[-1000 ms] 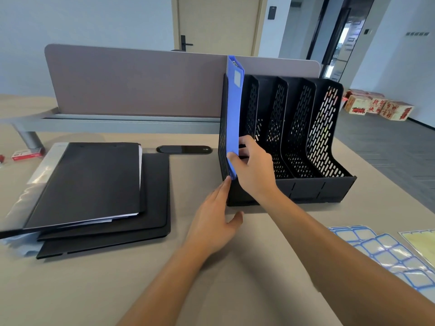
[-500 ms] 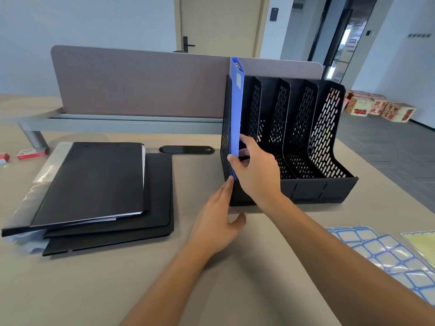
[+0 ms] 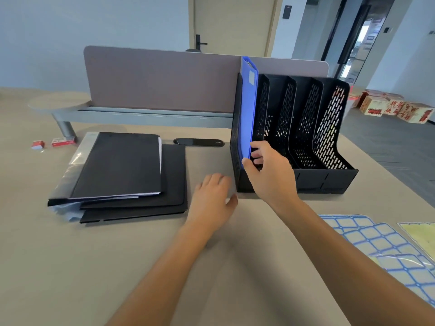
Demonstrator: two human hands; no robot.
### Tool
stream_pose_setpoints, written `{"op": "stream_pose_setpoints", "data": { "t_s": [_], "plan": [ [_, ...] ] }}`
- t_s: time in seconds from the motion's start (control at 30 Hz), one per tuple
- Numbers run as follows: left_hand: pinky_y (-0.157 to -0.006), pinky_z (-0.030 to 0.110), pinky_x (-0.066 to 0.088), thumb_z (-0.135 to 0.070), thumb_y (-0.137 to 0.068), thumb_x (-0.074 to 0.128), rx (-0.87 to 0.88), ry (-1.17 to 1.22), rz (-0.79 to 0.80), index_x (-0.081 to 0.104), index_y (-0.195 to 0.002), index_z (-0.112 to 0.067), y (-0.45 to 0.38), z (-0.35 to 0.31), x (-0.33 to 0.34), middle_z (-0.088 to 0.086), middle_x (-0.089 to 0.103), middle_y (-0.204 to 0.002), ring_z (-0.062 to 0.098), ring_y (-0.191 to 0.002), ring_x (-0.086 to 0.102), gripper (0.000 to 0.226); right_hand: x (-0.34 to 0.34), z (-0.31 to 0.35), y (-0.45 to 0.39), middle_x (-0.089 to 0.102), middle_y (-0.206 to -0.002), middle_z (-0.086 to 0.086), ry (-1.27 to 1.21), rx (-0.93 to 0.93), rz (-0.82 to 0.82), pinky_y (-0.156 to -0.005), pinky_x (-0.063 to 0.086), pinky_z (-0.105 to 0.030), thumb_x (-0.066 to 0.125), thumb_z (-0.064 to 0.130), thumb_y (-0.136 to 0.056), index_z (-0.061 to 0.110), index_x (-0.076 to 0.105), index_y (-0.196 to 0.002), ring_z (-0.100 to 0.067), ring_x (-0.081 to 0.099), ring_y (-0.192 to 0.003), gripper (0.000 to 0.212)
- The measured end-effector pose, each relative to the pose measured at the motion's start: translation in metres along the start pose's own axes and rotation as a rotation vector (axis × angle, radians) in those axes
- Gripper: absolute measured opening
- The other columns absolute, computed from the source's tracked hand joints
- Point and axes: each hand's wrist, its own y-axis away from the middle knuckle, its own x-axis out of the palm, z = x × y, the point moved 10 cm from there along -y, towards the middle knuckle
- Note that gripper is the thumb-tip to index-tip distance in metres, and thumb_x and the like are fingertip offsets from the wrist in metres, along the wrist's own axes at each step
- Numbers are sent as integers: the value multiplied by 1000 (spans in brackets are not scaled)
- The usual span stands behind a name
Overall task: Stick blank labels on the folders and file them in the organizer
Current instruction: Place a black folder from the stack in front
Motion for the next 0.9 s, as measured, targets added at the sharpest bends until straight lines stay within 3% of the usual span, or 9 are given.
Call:
{"op": "stream_pose_setpoints", "data": {
  "t_s": [0.1,0.2,0.37,0.47,0.57,0.7,0.9],
  "plan": [
    [-103,38,36,-41,-95,55,-70,-54,-40,59,-128,-19,21,26,-29,-2,55,-131,21,-128,45,40,7,16,19,71,-115,6,-33,-12,36,-90,56,-37,65,37,-101,24,60,-133,-14,67,-103,35],
    [-106,40,34,-41,-96,55,-164,-112,-71,61,-128,-18,48,65,-65,-1,55,-131,22,-130,44,40,33,41,37,71,-119,6,-57,-39,134,-92,55,-36,65,37,-102,23,61,-133,-13,67,-107,34],
    [-114,43,31,-43,-99,52,-326,-226,-98,55,-138,-20,95,141,-115,0,52,-140,22,-137,39,45,97,89,62,67,-133,3,-41,-95,336,-96,45,-30,62,35,-103,21,60,-140,-18,63,-123,39],
    [-122,49,21,-43,-99,52,-397,-304,-53,46,-147,-21,116,180,-123,5,38,-156,25,-150,23,53,140,113,69,62,-142,2,-51,-143,427,-102,46,-31,62,34,-103,21,55,-146,-20,59,-131,46],
    [-125,56,7,-46,-100,50,-410,-387,7,31,-155,-27,123,203,-120,6,18,-167,26,-156,5,62,175,130,72,46,-161,-1,-22,-191,511,-119,40,-40,62,39,-103,20,42,-158,-23,43,-148,62],
    [-121,61,4,-46,-98,52,-421,-414,51,24,-158,-30,125,219,-108,6,16,-167,27,-156,4,68,211,143,75,12,-177,-1,132,-313,603,-130,17,-43,55,51,-105,24,17,-168,-22,9,-164,79],
    [-120,62,4,-41,-101,43,-420,-411,34,25,-158,-27,137,220,-91,7,17,-167,27,-156,4,62,230,127,85,13,-177,-1,243,-349,650,-131,13,-47,33,56,-110,26,18,-168,-22,7,-164,67]
  ]
}}
